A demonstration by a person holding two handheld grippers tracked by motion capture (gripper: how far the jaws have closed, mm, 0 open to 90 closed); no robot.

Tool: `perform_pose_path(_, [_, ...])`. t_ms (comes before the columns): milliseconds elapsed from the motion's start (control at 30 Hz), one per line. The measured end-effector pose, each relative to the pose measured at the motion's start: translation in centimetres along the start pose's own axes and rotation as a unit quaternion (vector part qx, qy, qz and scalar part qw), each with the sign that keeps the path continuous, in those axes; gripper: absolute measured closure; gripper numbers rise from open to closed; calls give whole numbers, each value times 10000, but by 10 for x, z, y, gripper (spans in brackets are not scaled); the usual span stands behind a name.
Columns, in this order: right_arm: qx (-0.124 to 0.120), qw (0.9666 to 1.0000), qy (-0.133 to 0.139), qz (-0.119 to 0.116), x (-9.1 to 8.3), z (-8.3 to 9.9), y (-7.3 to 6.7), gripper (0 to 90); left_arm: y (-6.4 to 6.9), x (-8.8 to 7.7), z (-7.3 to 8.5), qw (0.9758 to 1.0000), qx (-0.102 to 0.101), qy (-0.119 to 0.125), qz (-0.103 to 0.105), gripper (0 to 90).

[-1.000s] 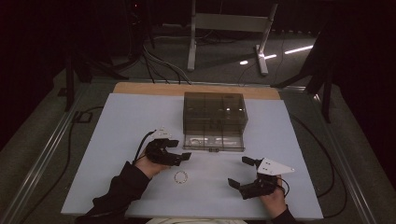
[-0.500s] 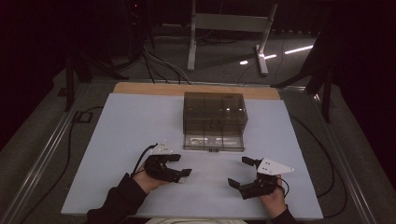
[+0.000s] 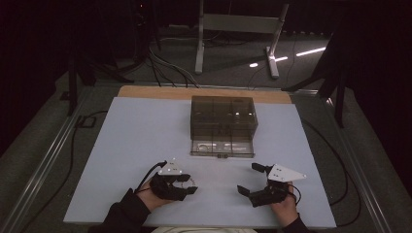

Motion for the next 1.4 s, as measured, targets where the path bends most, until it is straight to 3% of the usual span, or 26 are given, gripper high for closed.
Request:
perform_pose_path(100, [-33,10000,-17,-5,0,0,-1,0,1,3,3,9997,232,-41,-103,522])
perform_pose_path(300, [1,10000,-8,-35,0,0,-1,0,1,15,11,9982,469,-290,-224,618])
perform_pose_path(500, [-14,10000,-8,-36,0,0,-1,0,-2,21,12,9975,460,-325,-416,682])
perform_pose_path(633, [-16,10000,-2,-32,0,0,-1,0,-2,24,12,9973,470,-363,-430,734])
perform_pose_path(933, [-16,10000,-27,-35,1,0,-1,0,-7,25,10,9978,249,-380,-487,863])
perform_pose_path(1400, [-46,10000,10,-24,-1,-1,-2,0,-8,25,9,9981,166,-414,-421,880])
Point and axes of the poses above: each handheld gripper's, and its own axes: x roughly forward along the jaws, z roughly out of its underside, y roughly to its right, the point moved 9 cm from there along x, roughly forward along the jaws, and after that the axes turned 10 degrees about -y, right-handed, at the moved point
